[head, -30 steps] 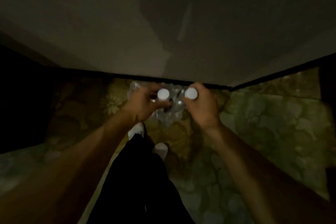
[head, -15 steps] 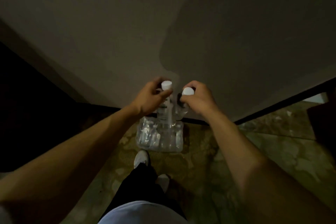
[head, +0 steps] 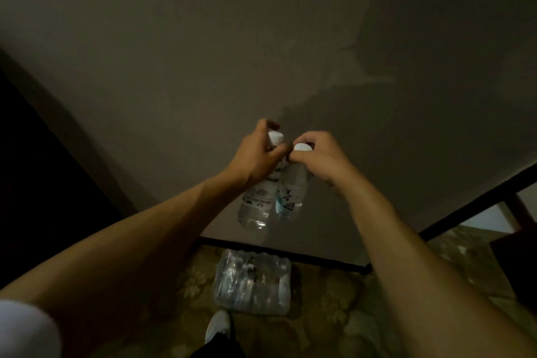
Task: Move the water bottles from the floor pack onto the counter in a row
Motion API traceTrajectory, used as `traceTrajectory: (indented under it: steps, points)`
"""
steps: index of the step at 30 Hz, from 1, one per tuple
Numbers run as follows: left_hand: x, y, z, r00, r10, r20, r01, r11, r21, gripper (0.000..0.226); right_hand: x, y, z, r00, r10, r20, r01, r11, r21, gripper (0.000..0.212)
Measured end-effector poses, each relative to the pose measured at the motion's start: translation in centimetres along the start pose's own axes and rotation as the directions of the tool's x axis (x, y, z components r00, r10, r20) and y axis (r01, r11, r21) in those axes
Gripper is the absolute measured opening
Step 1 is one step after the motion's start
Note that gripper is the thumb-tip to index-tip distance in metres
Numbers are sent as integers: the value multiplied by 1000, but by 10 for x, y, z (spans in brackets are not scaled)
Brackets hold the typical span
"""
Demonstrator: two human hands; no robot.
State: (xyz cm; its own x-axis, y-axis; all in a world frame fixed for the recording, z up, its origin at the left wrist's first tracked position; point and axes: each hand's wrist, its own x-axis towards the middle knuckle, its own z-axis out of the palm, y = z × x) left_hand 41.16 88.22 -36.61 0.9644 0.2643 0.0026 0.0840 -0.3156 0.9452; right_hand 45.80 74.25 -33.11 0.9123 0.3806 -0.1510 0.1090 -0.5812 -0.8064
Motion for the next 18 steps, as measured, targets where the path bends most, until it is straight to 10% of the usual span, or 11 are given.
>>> traceTrajectory:
  steps: [18]
  points:
    - [-14, 84, -134, 961, 275, -25, -276, 954, -115, 25, -13, -142, -3, 970, -241, -25, 240, 971, -11, 22]
